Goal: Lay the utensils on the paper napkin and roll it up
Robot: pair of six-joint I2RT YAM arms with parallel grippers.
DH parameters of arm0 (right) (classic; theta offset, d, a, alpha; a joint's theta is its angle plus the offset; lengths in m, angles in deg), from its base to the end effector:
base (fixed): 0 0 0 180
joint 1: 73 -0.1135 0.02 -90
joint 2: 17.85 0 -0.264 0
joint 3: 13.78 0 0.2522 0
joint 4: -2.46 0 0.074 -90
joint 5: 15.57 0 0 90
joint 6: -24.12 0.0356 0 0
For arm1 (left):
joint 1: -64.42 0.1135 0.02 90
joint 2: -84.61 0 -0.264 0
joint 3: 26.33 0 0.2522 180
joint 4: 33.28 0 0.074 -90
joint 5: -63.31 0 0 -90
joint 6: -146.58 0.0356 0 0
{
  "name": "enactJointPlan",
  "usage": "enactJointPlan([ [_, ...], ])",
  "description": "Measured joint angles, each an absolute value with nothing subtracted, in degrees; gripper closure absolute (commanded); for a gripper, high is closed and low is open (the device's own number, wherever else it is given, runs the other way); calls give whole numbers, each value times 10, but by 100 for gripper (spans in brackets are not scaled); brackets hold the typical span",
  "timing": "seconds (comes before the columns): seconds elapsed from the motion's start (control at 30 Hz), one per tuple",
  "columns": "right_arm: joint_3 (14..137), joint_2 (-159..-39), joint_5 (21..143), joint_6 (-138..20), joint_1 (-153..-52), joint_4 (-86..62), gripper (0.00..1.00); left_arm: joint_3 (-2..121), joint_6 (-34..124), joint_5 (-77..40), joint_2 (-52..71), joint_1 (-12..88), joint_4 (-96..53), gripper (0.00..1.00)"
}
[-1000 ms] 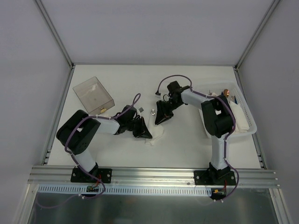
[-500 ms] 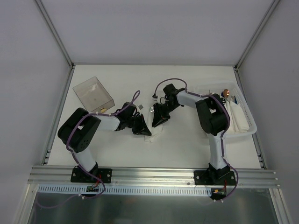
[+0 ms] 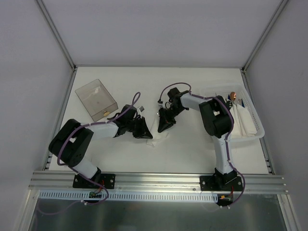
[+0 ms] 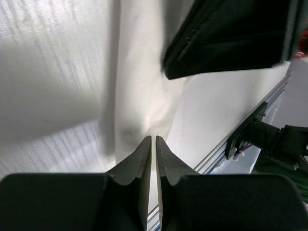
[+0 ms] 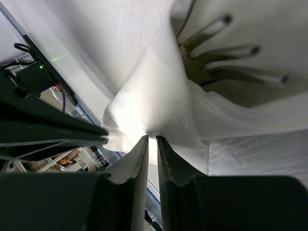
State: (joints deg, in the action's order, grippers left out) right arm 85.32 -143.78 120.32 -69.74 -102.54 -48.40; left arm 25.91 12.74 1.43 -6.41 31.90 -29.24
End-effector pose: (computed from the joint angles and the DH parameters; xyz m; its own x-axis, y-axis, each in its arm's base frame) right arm 0.3537 0.2298 0.1169 -0.8160 -0.5163 -0.2599 -0.5325 0.4965 0.6856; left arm 0.2428 -0.1747 0.1479 -0.9437 -0.1228 -0.3072 0.1553 0.6554 -0.7391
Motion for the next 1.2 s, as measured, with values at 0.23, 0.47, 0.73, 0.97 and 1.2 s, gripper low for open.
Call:
enactJointPlan([
  [0.23,861,-1444,1197,-693,-1025,-495,86,256,140,29,3,318,-282,87],
  [0.47,866,-1448,1196,-691,-1025,-501,86,272,135,34,-37,310,-309,88],
  [0.73,872,-1450,1192,-692,-1026,-509,86,269,93,67,-150,311,-399,91],
  [0.97,874,-1448,1202,-696,-1025,-511,65,242,48,91,-188,310,-498,94],
  [1.2,874,-1420,1179,-711,-1010,-498,45,231,19,102,-211,310,-555,95],
])
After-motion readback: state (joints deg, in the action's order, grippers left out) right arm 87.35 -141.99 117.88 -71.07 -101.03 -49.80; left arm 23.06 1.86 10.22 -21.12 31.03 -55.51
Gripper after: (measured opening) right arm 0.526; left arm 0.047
